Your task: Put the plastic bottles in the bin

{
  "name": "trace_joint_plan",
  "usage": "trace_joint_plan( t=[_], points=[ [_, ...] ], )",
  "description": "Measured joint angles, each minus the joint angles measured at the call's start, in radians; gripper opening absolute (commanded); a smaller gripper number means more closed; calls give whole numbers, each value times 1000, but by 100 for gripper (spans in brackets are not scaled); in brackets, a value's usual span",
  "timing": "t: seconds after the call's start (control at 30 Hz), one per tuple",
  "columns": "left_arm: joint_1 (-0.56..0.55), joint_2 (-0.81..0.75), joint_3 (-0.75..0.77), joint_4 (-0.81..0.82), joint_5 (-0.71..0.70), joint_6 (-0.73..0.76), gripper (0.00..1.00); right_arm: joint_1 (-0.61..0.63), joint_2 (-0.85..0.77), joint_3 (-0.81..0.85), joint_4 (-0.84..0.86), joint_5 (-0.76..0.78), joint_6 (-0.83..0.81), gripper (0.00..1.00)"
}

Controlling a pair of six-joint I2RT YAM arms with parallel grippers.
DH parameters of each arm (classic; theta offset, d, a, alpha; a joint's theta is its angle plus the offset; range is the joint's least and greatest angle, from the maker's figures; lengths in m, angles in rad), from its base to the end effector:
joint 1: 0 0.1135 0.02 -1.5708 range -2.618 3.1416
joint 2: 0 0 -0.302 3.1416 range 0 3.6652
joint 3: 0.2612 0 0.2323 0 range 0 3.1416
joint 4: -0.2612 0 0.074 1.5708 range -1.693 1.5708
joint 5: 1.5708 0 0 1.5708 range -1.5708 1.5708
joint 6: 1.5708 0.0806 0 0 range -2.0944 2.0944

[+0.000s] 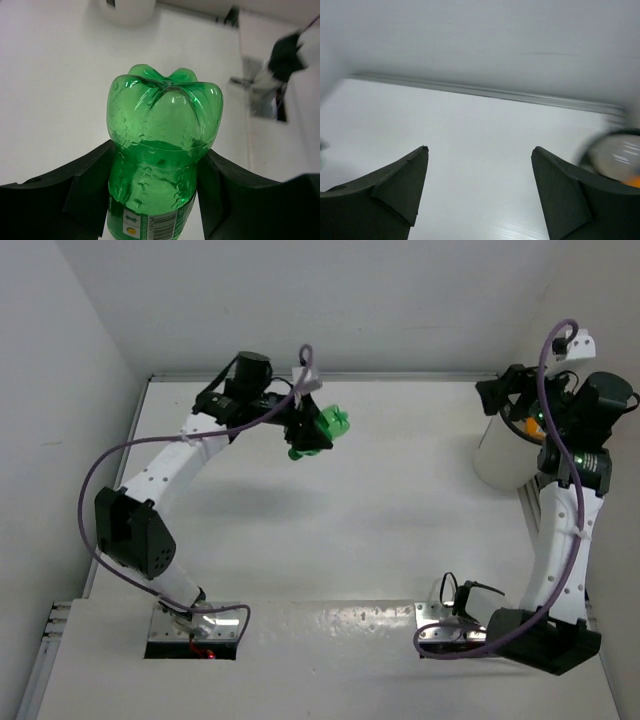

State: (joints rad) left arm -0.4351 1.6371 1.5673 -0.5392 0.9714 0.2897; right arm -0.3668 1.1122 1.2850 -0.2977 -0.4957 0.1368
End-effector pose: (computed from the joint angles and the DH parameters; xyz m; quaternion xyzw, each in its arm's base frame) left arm 0.3039 -0.2146 0.3907 0.4799 0.6566 -0.4425 0.3779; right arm 0.2386 -0.0506 0.4639 0.0239 0.7445 0.1091 0.6583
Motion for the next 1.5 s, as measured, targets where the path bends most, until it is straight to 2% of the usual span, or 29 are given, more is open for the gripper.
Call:
trace_joint_plan(
  t=[0.1, 0.23, 0.33, 0.37, 0.43, 0.63, 0.93, 1.23, 1.43, 1.5],
  points=[
    [23, -94, -65, 263, 68, -252, 0, 70, -15, 26, -5, -232, 135, 73],
    [18, -192, -151, 537, 137, -530, 0, 219, 2, 27, -13, -385, 303, 69],
    [8, -208, -174, 692, 159, -679, 0, 354, 37, 53, -24, -420, 390, 77],
    [4, -208, -180, 723, 165, -710, 0, 396, 52, 69, -27, -421, 406, 83],
    [-11, -208, -193, 764, 168, -758, 0, 479, 83, 103, -29, -423, 438, 84],
    [-64, -208, -219, 806, 178, -826, 0, 613, 124, 153, -10, -422, 511, 87],
    [-96, -207, -219, 826, 177, -856, 0, 702, 164, 205, -48, -409, 460, 87],
    [-108, -187, -219, 828, 178, -870, 0, 735, 169, 237, -109, -357, 348, 73],
    [-116, -163, -218, 840, 177, -891, 0, 761, 169, 240, -178, -317, 257, 71],
    [-119, -157, -218, 840, 177, -898, 0, 763, 169, 240, -195, -310, 232, 65]
  ],
)
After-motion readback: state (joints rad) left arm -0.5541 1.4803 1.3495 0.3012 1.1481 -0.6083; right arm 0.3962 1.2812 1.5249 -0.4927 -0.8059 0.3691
